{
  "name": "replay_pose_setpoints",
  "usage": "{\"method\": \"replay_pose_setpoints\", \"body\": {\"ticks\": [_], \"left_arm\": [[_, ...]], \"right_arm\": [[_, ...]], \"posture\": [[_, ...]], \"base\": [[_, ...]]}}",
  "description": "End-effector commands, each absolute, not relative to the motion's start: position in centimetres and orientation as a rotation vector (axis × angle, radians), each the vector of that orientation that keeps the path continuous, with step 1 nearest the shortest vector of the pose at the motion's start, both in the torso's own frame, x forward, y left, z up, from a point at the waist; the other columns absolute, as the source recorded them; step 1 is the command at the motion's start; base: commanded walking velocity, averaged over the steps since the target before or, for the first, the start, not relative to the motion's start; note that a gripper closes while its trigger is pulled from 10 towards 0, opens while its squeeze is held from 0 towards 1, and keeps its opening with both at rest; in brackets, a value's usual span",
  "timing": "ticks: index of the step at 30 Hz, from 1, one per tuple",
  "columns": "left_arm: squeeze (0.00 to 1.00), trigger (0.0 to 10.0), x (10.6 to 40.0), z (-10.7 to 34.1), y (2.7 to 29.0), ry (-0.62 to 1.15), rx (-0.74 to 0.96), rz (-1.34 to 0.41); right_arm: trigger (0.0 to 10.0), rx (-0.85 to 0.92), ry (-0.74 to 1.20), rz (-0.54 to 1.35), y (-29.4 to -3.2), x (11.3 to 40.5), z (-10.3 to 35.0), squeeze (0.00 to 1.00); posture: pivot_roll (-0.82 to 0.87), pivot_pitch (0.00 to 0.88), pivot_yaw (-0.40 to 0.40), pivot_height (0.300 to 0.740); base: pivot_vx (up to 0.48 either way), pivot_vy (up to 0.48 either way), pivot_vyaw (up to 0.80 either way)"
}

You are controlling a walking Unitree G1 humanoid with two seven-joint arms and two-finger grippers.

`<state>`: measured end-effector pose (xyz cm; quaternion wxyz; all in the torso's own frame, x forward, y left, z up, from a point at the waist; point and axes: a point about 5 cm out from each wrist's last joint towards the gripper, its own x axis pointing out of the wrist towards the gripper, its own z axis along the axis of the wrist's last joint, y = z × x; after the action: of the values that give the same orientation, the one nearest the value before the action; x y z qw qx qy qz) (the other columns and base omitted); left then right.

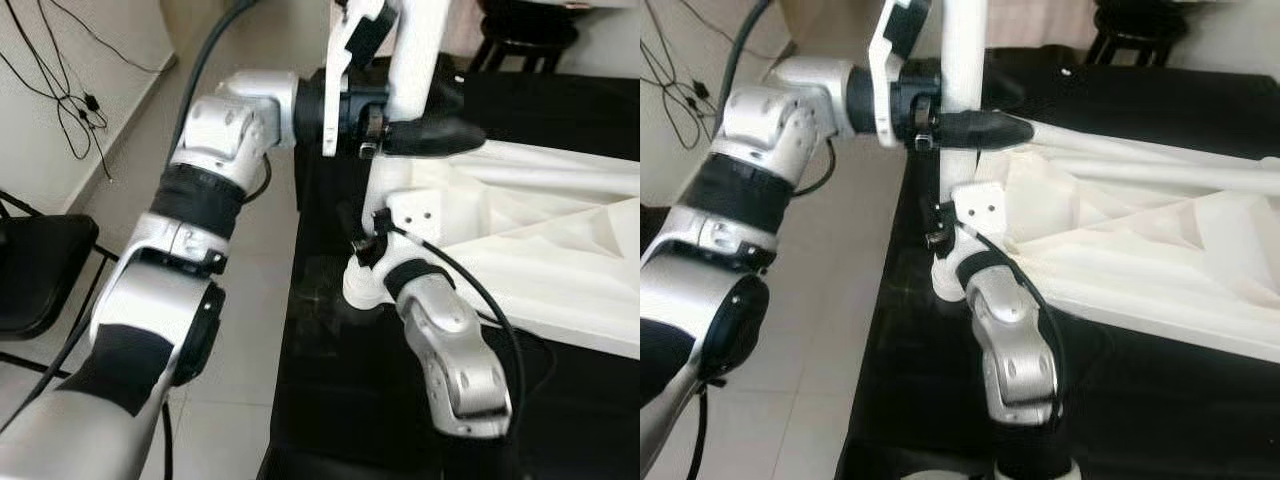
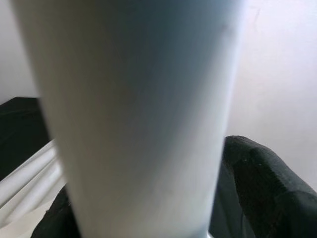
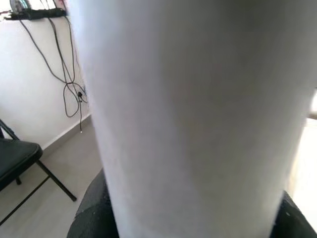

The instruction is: Building children table

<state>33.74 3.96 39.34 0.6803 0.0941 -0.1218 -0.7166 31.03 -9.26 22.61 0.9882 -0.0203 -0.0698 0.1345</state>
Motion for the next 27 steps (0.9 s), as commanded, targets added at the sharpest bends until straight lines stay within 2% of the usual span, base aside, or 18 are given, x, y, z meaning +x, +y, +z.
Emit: {"method": "replay_pose_setpoints", "body": {"ticks": [1, 2, 4, 7, 10, 14, 20, 22, 24, 27], "left_arm": [[0.00, 10.0, 33.0, 39.4, 5.7, -0.287, 0.216, -1.609], [0.00, 10.0, 33.0, 39.4, 5.7, -0.287, 0.216, -1.609], [0.00, 10.0, 31.7, 39.3, 7.8, -0.291, 0.219, -1.601], [0.00, 10.0, 30.6, 39.2, 9.2, -0.292, 0.225, -1.591], [0.00, 10.0, 30.4, 39.2, 9.6, -0.293, 0.228, -1.583], [0.00, 10.0, 28.5, 39.3, 12.2, -0.317, 0.239, -1.481], [0.00, 10.0, 27.8, 39.0, 13.7, -0.310, 0.247, -1.380], [0.00, 10.0, 27.8, 38.1, 16.0, -0.298, 0.225, -1.219], [0.00, 10.0, 27.8, 38.1, 16.0, -0.298, 0.225, -1.219], [0.00, 10.0, 27.7, 36.7, 18.6, -0.287, 0.166, -1.023]], "right_arm": [[0.0, 0.001, 0.073, 0.137, -11.4, 31.1, 18.5, 0.00], [0.0, 0.001, 0.073, 0.137, -11.4, 31.1, 18.5, 0.00], [0.0, 0.023, 0.083, 0.105, -11.4, 30.7, 18.5, 0.00], [0.0, 0.039, 0.082, 0.081, -11.5, 30.4, 18.6, 0.00], [0.0, 0.042, 0.080, 0.074, -11.5, 30.4, 18.6, 0.00], [0.0, 0.129, 0.052, 0.054, -11.8, 30.6, 18.7, 0.00], [0.0, 0.179, 0.069, 0.036, -12.1, 30.4, 18.3, 0.00], [0.0, 0.227, 0.074, 0.017, -12.3, 30.3, 18.1, 0.00], [0.0, 0.227, 0.074, 0.017, -12.3, 30.3, 18.1, 0.00], [0.0, 0.259, 0.068, 0.009, -12.6, 30.2, 18.2, 0.00]], "posture": [[0.02, 0.187, -0.004, 0.740], [0.02, 0.187, -0.004, 0.740], [0.02, 0.179, -0.003, 0.740], [0.03, 0.175, -0.001, 0.740], [0.03, 0.173, -0.002, 0.740], [0.04, 0.168, -0.004, 0.740], [0.04, 0.171, -0.004, 0.740], [0.04, 0.181, 0.001, 0.740], [0.04, 0.181, 0.001, 0.740], [0.04, 0.183, 0.001, 0.740]], "base": [[0.000, 0.000, 0.00], [0.000, 0.000, 0.00], [0.000, 0.000, 0.00], [0.000, 0.000, 0.00], [0.000, 0.000, 0.00], [0.000, 0.000, 0.00], [0.000, 0.000, 0.00], [0.000, 0.000, 0.00], [0.000, 0.000, 0.00], [0.000, 0.000, 0.00]]}}
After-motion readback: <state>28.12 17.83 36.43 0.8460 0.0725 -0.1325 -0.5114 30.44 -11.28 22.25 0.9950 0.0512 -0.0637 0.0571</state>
